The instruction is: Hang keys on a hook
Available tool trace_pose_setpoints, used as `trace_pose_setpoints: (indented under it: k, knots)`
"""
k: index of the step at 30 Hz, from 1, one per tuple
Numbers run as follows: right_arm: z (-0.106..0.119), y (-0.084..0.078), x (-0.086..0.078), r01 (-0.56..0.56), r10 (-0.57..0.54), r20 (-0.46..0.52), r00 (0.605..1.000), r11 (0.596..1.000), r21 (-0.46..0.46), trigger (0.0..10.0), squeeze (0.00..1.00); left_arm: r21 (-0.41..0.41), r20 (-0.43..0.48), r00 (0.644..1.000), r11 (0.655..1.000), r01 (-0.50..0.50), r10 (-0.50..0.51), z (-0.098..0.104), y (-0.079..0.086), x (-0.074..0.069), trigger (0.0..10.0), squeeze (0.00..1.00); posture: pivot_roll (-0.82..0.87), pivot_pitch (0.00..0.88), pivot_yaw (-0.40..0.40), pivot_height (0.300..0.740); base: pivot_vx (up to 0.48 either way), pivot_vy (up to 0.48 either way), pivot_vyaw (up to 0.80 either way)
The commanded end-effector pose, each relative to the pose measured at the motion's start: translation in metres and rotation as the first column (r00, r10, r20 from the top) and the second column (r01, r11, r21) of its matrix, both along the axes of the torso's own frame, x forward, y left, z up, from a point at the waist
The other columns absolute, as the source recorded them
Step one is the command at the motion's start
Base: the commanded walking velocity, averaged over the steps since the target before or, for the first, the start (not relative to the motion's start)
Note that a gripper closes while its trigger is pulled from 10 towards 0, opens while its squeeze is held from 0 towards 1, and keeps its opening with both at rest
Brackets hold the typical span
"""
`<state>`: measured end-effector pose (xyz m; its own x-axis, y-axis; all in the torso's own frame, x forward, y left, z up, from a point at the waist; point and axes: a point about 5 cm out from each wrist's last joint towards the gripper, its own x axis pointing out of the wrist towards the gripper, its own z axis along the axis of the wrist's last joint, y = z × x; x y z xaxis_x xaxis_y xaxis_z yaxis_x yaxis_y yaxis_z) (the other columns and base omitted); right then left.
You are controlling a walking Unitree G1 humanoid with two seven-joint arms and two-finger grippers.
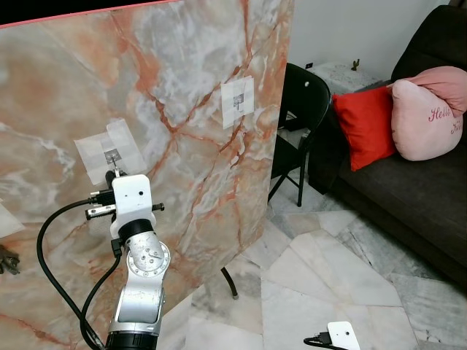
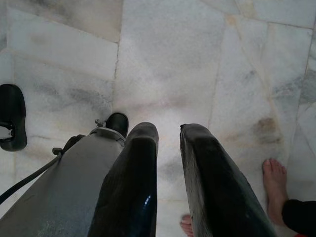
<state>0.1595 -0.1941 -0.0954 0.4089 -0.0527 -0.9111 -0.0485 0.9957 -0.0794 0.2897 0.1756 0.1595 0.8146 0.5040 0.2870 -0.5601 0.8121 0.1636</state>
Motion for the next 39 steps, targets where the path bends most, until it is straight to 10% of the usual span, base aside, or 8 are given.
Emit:
trace_pose_setpoints:
  k: [1, 39]
  knots:
    - [0.001, 0.0, 0.002, 0.014, -0.014, 0.014, 1.0, 1.0, 0.003, 10.0, 0.0, 0.001, -0.005, 1.0, 1.0, -0.03, 0.03, 0.001, 0.005, -0.002, 10.0, 0.0, 0.07, 0.0, -0.048, 0.74, 0.0, 0.0, 0.0]
    - [0.001, 0.001, 0.002, 0.014, -0.014, 0.015, 1.0, 1.0, 0.005, 10.0, 0.0, -0.026, 0.046, 0.998, 0.999, 0.032, -0.031, 0.015, -0.007, -0.001, 10.0, 0.0, 0.07, 0.0, -0.046, 0.74, 0.0, 0.0, 0.0]
